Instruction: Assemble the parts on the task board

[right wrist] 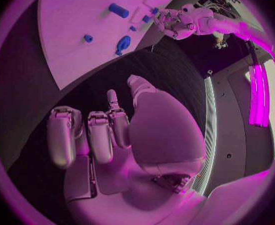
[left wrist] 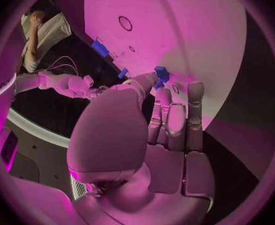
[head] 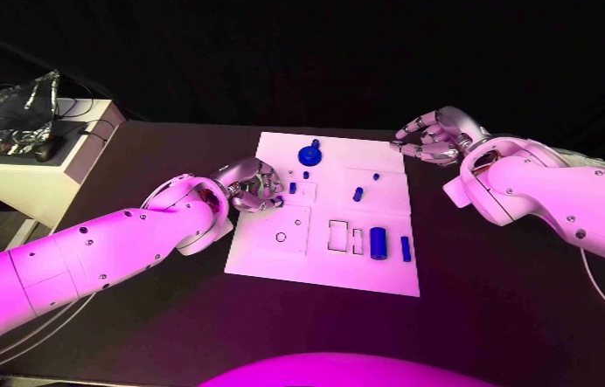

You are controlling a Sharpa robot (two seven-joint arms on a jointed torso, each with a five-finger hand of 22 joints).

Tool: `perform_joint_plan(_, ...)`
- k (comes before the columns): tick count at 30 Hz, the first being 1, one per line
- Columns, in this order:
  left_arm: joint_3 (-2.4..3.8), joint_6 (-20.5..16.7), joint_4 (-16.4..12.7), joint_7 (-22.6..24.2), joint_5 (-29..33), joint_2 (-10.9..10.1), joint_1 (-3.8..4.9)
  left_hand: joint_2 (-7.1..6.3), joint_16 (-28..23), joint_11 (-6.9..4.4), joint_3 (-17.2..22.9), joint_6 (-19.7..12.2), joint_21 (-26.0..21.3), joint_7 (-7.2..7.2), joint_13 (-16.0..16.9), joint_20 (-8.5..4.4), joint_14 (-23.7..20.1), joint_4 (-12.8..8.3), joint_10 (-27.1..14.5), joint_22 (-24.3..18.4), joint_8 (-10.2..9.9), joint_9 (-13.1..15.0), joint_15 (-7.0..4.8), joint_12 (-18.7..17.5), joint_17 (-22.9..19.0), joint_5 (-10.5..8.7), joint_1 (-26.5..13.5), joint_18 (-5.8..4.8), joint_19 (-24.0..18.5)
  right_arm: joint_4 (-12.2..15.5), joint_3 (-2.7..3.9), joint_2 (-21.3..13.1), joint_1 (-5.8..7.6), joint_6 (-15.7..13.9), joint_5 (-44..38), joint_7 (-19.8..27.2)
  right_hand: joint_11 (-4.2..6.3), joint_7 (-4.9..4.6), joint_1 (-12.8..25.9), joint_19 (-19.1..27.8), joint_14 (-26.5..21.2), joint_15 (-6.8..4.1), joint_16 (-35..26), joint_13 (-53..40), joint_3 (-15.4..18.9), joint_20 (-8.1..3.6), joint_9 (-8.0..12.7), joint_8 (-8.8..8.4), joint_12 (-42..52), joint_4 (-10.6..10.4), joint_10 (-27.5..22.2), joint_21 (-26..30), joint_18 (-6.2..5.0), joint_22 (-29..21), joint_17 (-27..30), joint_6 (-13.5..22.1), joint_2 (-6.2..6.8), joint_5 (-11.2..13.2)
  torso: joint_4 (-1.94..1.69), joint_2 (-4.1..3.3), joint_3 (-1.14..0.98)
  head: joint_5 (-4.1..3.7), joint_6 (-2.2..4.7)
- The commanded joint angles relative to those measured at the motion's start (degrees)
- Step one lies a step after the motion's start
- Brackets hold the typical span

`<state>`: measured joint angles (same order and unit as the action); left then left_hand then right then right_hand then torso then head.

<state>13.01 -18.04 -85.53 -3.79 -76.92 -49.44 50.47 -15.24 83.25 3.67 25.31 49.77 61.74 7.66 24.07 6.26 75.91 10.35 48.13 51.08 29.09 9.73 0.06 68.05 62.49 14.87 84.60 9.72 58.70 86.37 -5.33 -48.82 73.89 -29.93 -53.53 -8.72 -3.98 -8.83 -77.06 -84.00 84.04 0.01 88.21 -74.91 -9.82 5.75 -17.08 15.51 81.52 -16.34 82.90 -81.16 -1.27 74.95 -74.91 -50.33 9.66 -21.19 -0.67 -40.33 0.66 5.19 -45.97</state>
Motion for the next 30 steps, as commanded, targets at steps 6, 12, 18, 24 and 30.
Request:
perform_joint_plan(6, 0.04, 1.7, 0.0, -1.9, -1.7, 0.1, -0.03, -0.8, 1.4, -0.59, -0.3, 0.1, 2.5, -0.16, 2.1, -0.12, 1.8, 0.5, -0.1, 2.9, -0.4, -0.3, -0.17, 3.5, 3.3, 0.04, -0.2, -0.97, 1.8, 0.1, 0.0, -0.1, -0.03, 0.8, -0.6, 0.5, 0.05, 0.03, -0.1, -2.7, 4.6, -0.37, -0.2, -7.1, -0.3, -0.29, 0.0, 0.29, 0.2, 0.0, 0.2, 0.0, -0.75, 9.5, -9.0, 0.4, -0.04, -0.2, -0.06, 0.06, 0.02, -0.15, -0.37)
perform_joint_plan(12, 0.04, 2.2, -0.1, -2.5, -1.6, 0.1, -0.03, -0.92, 1.7, -0.43, -1.3, -0.2, 2.9, -0.06, 3.6, -0.06, 1.9, 1.4, 0.0, 3.4, -0.8, -0.5, -0.04, 4.8, 3.6, 0.05, -1.4, -1.06, 1.9, 0.1, 0.0, -0.1, -0.03, 0.7, -0.6, 0.5, 0.05, 0.03, -0.1, -2.7, 4.6, -0.38, -0.2, -7.1, -0.3, -0.3, -0.1, 0.33, 0.2, -0.1, 0.2, 0.0, -0.75, 9.5, -9.0, 0.4, -0.04, -0.2, -0.08, 0.09, 0.06, -0.12, -0.4)
perform_joint_plan(18, 0.04, 2.2, 0.0, -2.9, -1.4, 0.0, -0.03, -0.74, 1.7, -0.3, -1.8, -0.3, 3.1, -0.01, 3.4, 0.02, 1.9, 2.3, -0.5, 3.6, -1.0, -0.6, 0.07, 4.9, 3.7, 0.15, -2.1, -1.08, 1.9, 0.1, 0.0, -0.1, -0.04, 0.7, -0.6, 0.5, 0.05, 0.03, -0.1, -2.7, 4.6, -0.38, -0.2, -7.1, -0.4, -0.3, -0.1, 0.35, 0.2, -0.1, 0.2, -0.1, -0.74, 9.5, -9.0, 0.4, -0.04, -0.2, -0.06, 0.08, 0.04, -0.13, -0.43)
perform_joint_plan(24, 0.04, 2.2, 0.0, -3.0, -1.1, 0.0, -0.03, -0.83, 1.8, -0.17, -2.4, -0.5, 3.2, 0.09, 3.5, 0.1, 1.9, 3.0, -0.7, 3.7, -1.3, -0.8, 0.18, 5.1, 3.7, 0.16, -2.7, -1.09, 1.9, 0.1, 0.0, -0.1, -0.05, 0.7, -0.6, 0.5, 0.05, 0.03, -0.1, -2.7, 4.6, -0.38, -0.2, -7.1, -0.4, -0.3, -0.1, 0.35, 0.2, -0.1, 0.2, -0.1, -0.74, 9.5, -9.0, 0.4, -0.04, -0.2, -0.07, 0.02, 0.02, -0.1, -0.44)
perform_joint_plan(30, 0.04, 2.3, 0.1, -3.1, -1.0, 0.0, -0.03, -0.83, 1.8, -0.15, -2.5, -0.8, 3.3, 0.12, 3.4, 0.14, 2.0, 3.1, -0.9, 3.8, -1.6, -0.9, 0.21, 5.0, 3.8, 0.2, -2.5, -1.11, 2.0, 0.1, 0.0, -0.1, -0.05, 0.7, -0.6, 0.5, 0.05, 0.03, -0.1, -2.7, 4.6, -0.38, -0.2, -7.1, -0.4, -0.3, -0.1, 0.35, 0.2, -0.1, 0.2, -0.1, -0.74, 9.5, -9.0, 0.4, -0.04, -0.2, -0.04, 0.02, 0.0, -0.09, -0.51)
